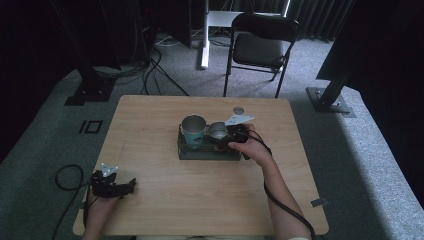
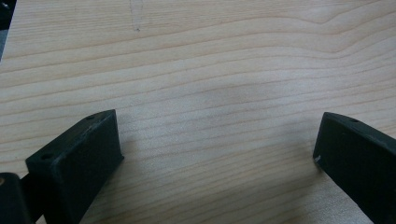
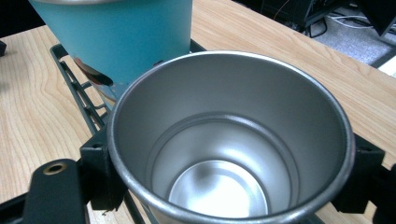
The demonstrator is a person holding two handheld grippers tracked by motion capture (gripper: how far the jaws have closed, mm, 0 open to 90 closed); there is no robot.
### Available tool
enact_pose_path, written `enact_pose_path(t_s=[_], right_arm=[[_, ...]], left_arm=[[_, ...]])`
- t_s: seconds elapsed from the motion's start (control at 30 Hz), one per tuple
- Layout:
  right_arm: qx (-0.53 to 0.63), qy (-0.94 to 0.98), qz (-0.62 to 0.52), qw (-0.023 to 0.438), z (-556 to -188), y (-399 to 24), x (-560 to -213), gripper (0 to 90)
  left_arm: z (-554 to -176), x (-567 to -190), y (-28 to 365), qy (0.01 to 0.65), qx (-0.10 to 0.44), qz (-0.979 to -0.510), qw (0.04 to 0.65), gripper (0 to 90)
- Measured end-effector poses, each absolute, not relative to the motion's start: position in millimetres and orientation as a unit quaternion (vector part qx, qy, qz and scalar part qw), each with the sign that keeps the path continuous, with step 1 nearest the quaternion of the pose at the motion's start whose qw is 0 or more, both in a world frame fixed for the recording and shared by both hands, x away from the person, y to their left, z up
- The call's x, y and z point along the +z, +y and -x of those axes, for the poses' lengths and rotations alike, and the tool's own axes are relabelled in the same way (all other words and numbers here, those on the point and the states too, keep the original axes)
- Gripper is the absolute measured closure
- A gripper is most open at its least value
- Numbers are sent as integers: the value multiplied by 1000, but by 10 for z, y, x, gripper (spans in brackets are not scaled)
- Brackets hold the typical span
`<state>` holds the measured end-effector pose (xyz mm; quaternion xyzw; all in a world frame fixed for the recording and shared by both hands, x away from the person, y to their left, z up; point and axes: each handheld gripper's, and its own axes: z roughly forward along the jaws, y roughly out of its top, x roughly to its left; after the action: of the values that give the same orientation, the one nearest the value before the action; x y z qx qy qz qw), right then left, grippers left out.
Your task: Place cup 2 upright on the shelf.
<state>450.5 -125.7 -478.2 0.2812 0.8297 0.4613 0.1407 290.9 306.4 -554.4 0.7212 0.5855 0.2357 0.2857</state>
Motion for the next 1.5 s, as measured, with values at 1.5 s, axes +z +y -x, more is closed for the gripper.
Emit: enact_pose_path(t_s=[1.5], right_arm=[[485, 808, -296, 156, -4322, -1733, -4744, 124]], left_arm=[[-2909, -5544, 3065, 585, 236, -721, 285, 14]])
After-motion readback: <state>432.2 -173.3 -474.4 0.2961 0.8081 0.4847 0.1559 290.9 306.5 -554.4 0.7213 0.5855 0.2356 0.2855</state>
